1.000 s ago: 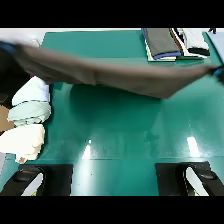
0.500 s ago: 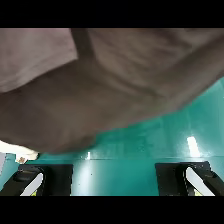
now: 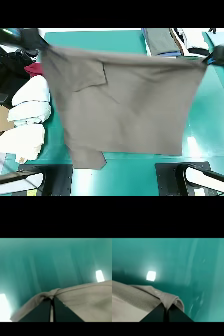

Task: Fold the shirts.

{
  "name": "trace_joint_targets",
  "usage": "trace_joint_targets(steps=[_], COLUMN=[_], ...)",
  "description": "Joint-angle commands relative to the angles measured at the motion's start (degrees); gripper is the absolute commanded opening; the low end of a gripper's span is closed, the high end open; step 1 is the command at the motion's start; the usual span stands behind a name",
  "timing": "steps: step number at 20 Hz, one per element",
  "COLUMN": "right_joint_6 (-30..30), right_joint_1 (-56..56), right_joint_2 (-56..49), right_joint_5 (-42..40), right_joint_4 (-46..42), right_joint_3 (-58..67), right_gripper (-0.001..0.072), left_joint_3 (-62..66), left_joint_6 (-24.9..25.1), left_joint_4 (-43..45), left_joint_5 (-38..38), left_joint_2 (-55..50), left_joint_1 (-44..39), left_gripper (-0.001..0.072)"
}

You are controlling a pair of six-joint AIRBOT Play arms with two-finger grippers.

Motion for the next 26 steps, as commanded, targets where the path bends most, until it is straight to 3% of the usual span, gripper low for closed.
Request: trace_joint_targets(steps=[1,6,11,16,17,18,19,20,23,26], right_joint_6=[-0.6,-0.6,-3.1,-3.0,-2.6,-2.5,-2.4,-2.4,-2.7,-3.6], right_joint_1=[1.7,3.2,3.2,3.3,3.3,3.2,3.2,2.9,1.7,1.7], right_joint_2=[-9.0,-19.6,-19.1,-13.3,-12.5,-11.9,-11.7,-11.6,-9.7,-1.2], right_joint_5=[-9.1,-15.1,-9.5,-16.8,-18.5,-20.0,-21.4,-21.5,-16.0,-13.6], right_joint_4=[0.2,0.3,-1.6,-3.6,-3.4,-2.3,-0.8,1.1,5.5,5.3], right_joint_3=[-8.3,-0.4,0.1,-15.5,-17.8,-19.2,-19.6,-18.9,-15.8,-21.3], right_gripper=[0.0016,0.0016,0.0016,0.0017,0.0018,0.0076,0.0319,0.0408,0.0407,0.0406], left_joint_3=[-4.2,-4.3,-4.7,-14.5,-15.7,-16.3,-16.2,-16.0,-17.0,-29.3], left_joint_6=[-0.1,0.2,2.3,3.2,3.2,3.2,2.9,2.7,2.8,1.2], left_joint_4=[-0.9,-0.9,0.0,-0.1,-0.1,0.1,0.1,0.1,2.4,6.9], left_joint_5=[3.9,18.8,7.1,7.9,7.9,7.8,7.5,6.8,3.0,4.0], left_joint_2=[-12.7,-18.3,-18.3,-18.3,-18.3,-18.3,-18.2,-17.7,-12.6,-1.3], left_joint_1=[0.0,0.1,0.2,0.2,0.2,0.2,0.2,0.2,0.2,0.2], left_gripper=[0.0022,0.0022,0.0022,0.0023,0.0067,0.0419,0.0551,0.0538,0.0538,0.0539])
